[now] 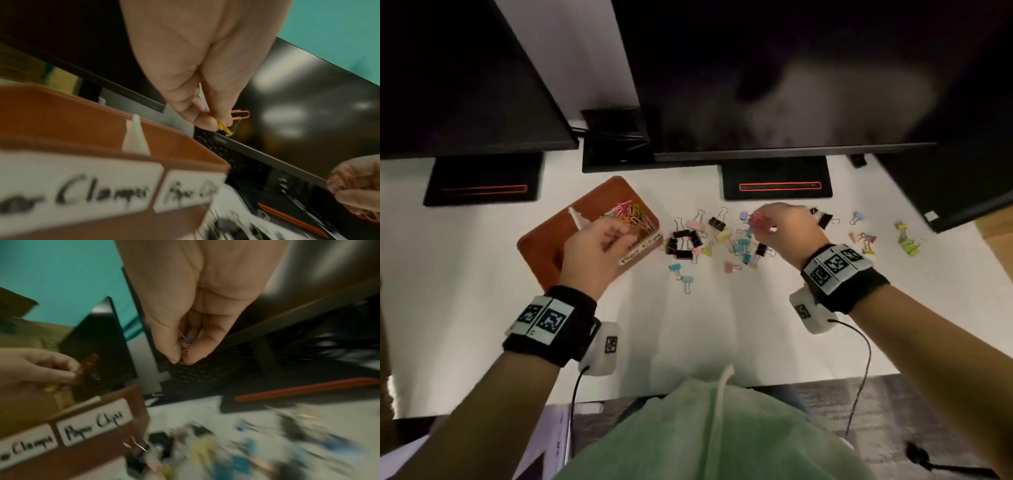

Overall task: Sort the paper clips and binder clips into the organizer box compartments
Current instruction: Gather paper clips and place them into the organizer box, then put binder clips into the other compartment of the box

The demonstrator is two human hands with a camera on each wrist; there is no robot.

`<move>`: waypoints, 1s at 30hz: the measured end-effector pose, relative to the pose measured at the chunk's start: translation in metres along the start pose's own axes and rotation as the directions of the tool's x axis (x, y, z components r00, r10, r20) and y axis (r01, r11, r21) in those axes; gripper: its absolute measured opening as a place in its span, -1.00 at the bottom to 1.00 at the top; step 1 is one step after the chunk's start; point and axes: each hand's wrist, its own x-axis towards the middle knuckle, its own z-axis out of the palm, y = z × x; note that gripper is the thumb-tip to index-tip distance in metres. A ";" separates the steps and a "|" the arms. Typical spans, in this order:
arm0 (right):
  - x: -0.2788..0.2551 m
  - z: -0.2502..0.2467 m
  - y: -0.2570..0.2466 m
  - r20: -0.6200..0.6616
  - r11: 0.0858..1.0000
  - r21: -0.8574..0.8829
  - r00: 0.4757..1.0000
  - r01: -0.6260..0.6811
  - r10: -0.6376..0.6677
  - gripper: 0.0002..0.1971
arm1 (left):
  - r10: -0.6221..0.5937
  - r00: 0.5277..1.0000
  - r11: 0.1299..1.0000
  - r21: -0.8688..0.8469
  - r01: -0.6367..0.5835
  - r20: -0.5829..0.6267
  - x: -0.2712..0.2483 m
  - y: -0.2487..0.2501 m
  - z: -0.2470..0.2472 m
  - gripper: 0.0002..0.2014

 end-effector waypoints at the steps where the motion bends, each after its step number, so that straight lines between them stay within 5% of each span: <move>1: 0.014 0.005 -0.022 -0.008 0.999 0.019 0.999 0.048 -0.048 -0.83 | -0.025 0.999 0.999 -0.020 0.024 -0.048 0.006 -0.002 -0.012 -0.94; 6: 0.079 0.046 -0.119 0.041 0.979 0.102 0.983 0.177 -0.181 -0.84 | -0.159 0.986 0.987 -0.035 0.157 -0.045 0.043 -0.019 -0.033 -0.87; 10: 0.103 0.078 -0.152 0.204 0.986 0.148 0.973 0.077 -0.106 -0.60 | -0.176 0.984 0.982 0.077 0.173 0.029 0.048 -0.022 -0.035 -0.66; 12: 0.101 0.080 -0.150 0.236 0.971 0.239 0.968 0.028 -0.086 -0.52 | -0.088 0.996 0.991 0.098 0.087 0.008 0.040 -0.017 -0.037 -0.66; 15: 0.087 0.072 -0.130 0.114 0.943 0.321 0.985 0.090 -0.133 -0.62 | 0.099 0.993 0.992 0.073 -0.103 0.062 0.017 -0.011 -0.034 -0.72; 19: 0.071 0.061 -0.074 -0.032 0.973 0.210 0.996 0.092 -0.088 -0.78 | 0.214 0.946 0.975 0.010 -0.223 0.242 -0.007 -0.012 -0.003 -0.78; 24: 0.062 0.074 -0.028 0.237 0.987 -0.076 0.964 0.141 -0.120 -0.60 | 0.151 0.870 0.936 0.215 -0.278 0.470 -0.013 -0.037 0.060 -0.53; 30: 0.068 0.093 -0.035 0.441 0.959 -0.226 0.896 0.170 -0.055 -0.32 | 0.006 0.912 0.845 0.486 -0.224 0.411 0.002 -0.047 0.103 -0.23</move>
